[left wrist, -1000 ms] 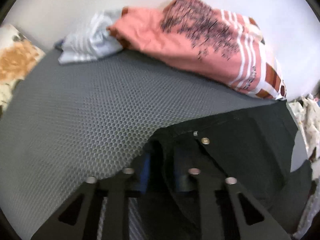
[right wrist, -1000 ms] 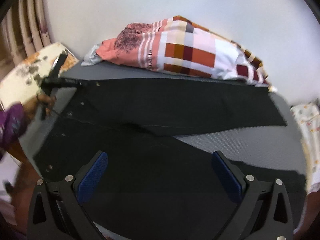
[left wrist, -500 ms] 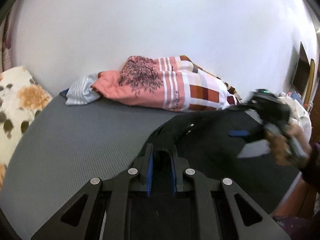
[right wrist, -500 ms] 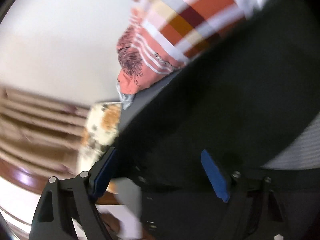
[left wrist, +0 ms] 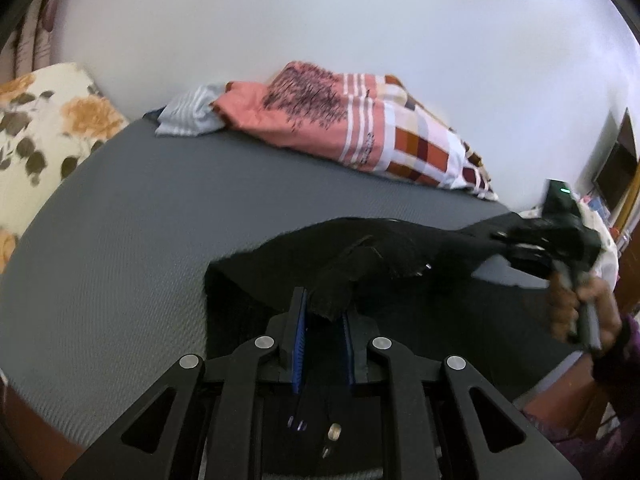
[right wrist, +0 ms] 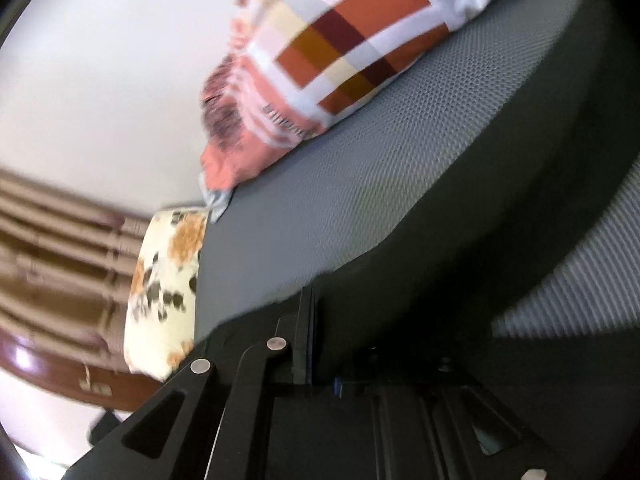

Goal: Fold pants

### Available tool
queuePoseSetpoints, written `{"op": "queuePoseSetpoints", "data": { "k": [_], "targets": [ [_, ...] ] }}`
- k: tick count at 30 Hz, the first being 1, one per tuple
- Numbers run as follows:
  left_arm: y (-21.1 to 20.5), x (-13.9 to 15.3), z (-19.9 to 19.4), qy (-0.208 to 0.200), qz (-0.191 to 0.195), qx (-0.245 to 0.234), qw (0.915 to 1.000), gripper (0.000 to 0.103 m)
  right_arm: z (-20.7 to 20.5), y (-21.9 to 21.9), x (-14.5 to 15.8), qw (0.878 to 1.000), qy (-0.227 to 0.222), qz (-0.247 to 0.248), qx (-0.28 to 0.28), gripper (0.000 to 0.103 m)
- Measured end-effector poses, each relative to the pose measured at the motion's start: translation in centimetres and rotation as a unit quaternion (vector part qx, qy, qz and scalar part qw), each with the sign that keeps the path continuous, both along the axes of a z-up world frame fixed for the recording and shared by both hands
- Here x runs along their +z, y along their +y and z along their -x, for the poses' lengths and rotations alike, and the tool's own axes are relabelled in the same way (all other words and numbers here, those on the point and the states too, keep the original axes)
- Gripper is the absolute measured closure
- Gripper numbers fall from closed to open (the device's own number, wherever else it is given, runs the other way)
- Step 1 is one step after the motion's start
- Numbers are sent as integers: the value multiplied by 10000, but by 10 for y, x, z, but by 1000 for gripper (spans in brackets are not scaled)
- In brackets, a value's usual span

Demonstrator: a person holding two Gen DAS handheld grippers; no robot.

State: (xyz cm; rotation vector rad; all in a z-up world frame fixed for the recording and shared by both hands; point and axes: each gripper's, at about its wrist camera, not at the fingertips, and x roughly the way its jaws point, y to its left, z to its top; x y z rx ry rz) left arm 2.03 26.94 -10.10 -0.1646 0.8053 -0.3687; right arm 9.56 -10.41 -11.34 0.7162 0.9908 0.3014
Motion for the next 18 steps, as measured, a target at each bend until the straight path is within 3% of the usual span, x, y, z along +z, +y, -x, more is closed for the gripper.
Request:
{"op": "queuePoseSetpoints", "data": {
  "k": [5,8,14,18],
  "targets": [
    [5,-14,30,245,-242,-8,9994,86,67,6,-10,9995,-57,270,176,95],
    [9,-26,44,391,-339,5,9987,86,97,11,-28,9988,127,388,253,95],
    [16,-50,64,479,-599,-8,9971,86,120,24,-69,9956,627,540,430,95],
    [11,-62,69,364,-900,-15,9953,85,125,28,-77,9946,679,629,469,96]
  ]
}}
